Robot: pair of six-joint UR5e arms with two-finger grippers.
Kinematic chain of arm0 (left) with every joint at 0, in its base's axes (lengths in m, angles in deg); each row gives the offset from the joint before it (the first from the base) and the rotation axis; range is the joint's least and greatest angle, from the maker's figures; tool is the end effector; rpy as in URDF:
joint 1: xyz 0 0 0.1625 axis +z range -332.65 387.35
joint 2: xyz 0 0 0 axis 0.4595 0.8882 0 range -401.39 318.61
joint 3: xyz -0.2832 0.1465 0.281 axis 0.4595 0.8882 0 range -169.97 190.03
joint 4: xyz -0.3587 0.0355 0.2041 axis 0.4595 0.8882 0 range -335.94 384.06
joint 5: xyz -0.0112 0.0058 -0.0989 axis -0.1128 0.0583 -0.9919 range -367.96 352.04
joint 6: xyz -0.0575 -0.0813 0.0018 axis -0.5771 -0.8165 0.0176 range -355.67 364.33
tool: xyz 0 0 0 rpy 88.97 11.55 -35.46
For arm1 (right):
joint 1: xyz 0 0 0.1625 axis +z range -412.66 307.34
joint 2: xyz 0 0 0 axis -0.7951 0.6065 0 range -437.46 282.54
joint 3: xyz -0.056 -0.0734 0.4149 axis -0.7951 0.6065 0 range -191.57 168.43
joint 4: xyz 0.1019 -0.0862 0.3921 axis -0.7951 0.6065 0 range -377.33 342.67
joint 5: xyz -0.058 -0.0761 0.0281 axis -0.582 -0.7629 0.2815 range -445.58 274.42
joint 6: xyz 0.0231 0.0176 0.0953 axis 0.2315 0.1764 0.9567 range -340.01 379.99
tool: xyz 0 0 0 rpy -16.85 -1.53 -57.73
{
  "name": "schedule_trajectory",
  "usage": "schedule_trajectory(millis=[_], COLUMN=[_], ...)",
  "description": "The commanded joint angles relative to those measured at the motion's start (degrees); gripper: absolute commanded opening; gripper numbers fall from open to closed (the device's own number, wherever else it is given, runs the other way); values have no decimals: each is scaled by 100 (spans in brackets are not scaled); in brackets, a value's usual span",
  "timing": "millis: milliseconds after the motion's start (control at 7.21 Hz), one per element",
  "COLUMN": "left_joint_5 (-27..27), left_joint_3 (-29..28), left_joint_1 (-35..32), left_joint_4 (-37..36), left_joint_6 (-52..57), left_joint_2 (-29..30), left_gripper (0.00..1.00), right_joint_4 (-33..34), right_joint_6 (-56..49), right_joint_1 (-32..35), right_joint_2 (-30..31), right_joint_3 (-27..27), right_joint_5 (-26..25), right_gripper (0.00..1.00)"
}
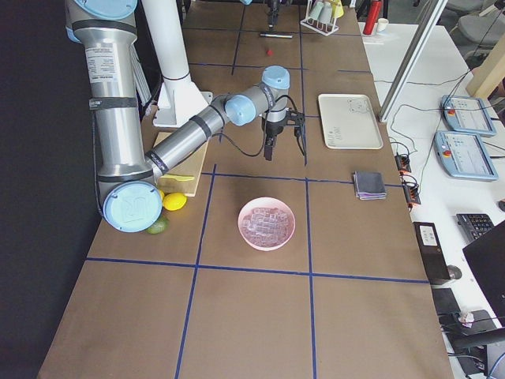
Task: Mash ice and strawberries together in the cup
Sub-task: 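Drop the cube and withdraw the right gripper while the left reaches for the strawberry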
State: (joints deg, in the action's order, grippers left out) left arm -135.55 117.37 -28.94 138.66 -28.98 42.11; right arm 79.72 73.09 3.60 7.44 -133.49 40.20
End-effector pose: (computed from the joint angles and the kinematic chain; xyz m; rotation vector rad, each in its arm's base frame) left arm 0.1972 -0.4263 0.5176 0.1465 0.8583 0.2092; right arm -0.2028 -0.4389 0.3699 -0.0517 -0.7907 0.1569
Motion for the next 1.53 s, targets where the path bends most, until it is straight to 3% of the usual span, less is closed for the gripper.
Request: schedule_trajectory(millis=[0, 1387], left_joint_5=[269, 269], left_joint_3=[-396, -1013], left_joint_1=[504, 769], left_joint_4=[89, 97], left_joint_6=[-597, -633], left_joint_2=[376, 606], left_gripper=[99, 97], right_joint_4=[-1, -1], right_joint_6=[-28, -28], right_joint_1=[16, 7], right_joint_2=[19, 19], right_joint_3=[2, -7], right_joint_5=[7, 7], right_gripper=[99, 99])
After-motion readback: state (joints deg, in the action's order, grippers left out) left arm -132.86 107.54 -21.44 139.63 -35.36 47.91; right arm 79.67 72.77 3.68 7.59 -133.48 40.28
